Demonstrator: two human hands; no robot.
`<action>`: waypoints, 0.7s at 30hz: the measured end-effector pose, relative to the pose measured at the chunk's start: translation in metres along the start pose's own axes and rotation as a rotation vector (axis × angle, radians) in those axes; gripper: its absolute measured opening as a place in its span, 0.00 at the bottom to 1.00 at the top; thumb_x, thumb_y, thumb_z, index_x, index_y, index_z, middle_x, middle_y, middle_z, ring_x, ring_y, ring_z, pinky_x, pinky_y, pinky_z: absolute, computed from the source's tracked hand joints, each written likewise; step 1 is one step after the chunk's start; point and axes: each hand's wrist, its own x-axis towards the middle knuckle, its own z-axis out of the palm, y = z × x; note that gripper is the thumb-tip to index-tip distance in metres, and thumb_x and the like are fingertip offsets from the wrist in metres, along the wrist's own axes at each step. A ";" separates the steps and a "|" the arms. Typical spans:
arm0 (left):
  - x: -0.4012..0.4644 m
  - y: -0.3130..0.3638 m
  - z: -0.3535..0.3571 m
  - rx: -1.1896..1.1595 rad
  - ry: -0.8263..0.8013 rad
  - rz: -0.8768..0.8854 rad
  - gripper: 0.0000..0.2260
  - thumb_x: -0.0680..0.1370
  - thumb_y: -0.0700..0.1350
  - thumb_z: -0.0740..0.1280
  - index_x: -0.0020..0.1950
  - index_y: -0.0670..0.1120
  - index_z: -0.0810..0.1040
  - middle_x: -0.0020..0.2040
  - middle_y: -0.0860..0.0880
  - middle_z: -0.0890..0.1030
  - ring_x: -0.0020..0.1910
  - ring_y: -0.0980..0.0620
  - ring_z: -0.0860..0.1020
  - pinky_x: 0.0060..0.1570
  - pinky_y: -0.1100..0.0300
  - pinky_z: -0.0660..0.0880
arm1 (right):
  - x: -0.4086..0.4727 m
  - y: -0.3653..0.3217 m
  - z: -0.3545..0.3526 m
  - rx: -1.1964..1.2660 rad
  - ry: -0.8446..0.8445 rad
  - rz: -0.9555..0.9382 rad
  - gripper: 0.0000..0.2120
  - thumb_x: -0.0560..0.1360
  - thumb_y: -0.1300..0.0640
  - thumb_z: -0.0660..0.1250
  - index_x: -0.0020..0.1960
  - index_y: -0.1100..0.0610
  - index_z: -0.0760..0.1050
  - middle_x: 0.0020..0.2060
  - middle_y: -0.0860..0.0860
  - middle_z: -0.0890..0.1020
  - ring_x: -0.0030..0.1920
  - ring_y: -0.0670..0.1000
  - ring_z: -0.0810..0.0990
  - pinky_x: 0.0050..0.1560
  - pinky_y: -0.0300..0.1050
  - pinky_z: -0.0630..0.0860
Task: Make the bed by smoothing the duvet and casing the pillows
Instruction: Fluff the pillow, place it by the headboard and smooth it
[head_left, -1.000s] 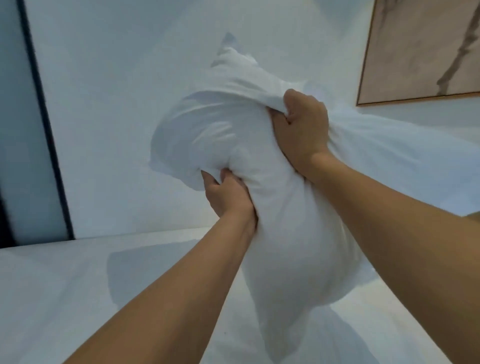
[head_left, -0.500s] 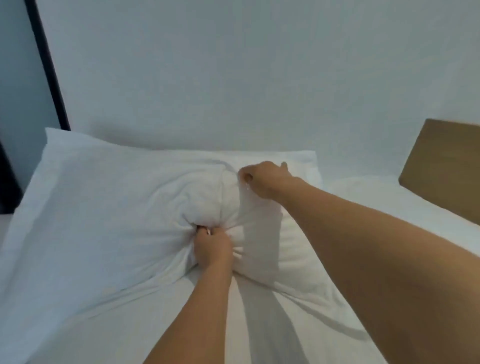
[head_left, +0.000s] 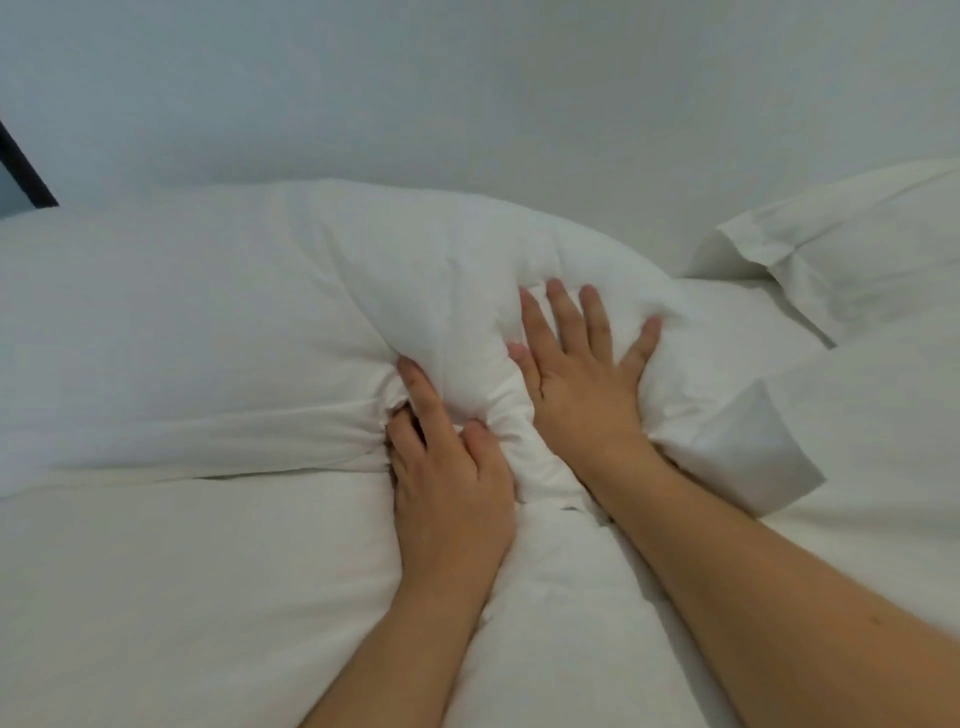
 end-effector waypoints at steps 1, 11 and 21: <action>-0.002 0.000 -0.001 0.053 -0.022 -0.005 0.30 0.79 0.52 0.47 0.80 0.46 0.46 0.74 0.42 0.58 0.69 0.42 0.63 0.67 0.46 0.65 | -0.002 0.001 -0.007 0.047 -0.055 -0.005 0.26 0.80 0.40 0.37 0.78 0.42 0.43 0.78 0.46 0.48 0.78 0.51 0.43 0.67 0.74 0.35; -0.022 0.210 -0.044 0.096 0.010 -0.091 0.34 0.70 0.44 0.65 0.75 0.45 0.58 0.69 0.40 0.62 0.66 0.36 0.62 0.66 0.41 0.62 | -0.018 0.228 -0.202 0.438 -0.173 0.105 0.25 0.78 0.52 0.62 0.75 0.51 0.63 0.73 0.49 0.65 0.70 0.51 0.66 0.69 0.47 0.62; -0.196 0.486 0.172 0.454 -1.266 0.564 0.60 0.65 0.68 0.71 0.77 0.51 0.30 0.75 0.48 0.25 0.73 0.40 0.25 0.65 0.24 0.41 | -0.236 0.582 -0.215 -0.361 -0.723 0.378 0.56 0.73 0.60 0.66 0.68 0.46 0.16 0.73 0.52 0.25 0.74 0.57 0.27 0.71 0.68 0.36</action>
